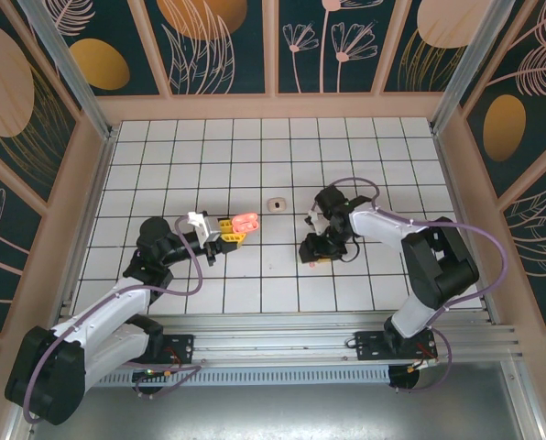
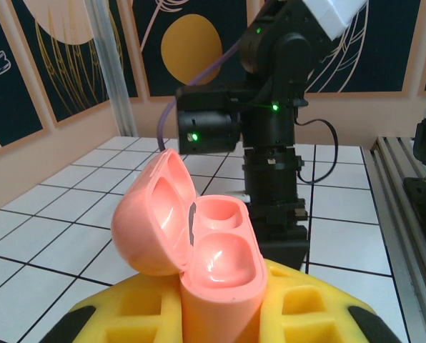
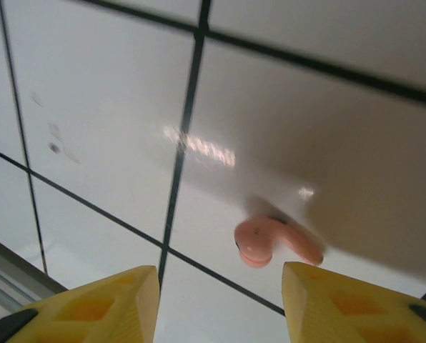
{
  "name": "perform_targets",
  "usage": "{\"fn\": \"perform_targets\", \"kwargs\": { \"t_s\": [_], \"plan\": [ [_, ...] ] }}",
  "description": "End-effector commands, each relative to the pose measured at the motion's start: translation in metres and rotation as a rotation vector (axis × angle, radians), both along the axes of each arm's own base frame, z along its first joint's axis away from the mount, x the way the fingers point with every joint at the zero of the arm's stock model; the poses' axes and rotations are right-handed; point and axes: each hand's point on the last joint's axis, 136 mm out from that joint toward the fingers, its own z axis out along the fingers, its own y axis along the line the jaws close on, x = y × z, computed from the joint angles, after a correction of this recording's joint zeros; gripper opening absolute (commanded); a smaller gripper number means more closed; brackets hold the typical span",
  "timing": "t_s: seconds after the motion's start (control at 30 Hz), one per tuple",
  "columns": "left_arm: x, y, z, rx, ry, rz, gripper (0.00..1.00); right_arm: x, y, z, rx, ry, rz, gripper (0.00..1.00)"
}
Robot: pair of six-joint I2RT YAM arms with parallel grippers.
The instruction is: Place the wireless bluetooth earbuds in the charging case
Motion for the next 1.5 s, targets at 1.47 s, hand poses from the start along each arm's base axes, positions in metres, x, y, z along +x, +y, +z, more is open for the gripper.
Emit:
{"fn": "perform_targets", "kwargs": {
  "t_s": [1.47],
  "plan": [
    [0.003,-0.001,0.016,-0.002,-0.042,0.010,0.13,-0.001,-0.019,0.006,-0.241,0.005,-0.013,0.45]
  ]
}}
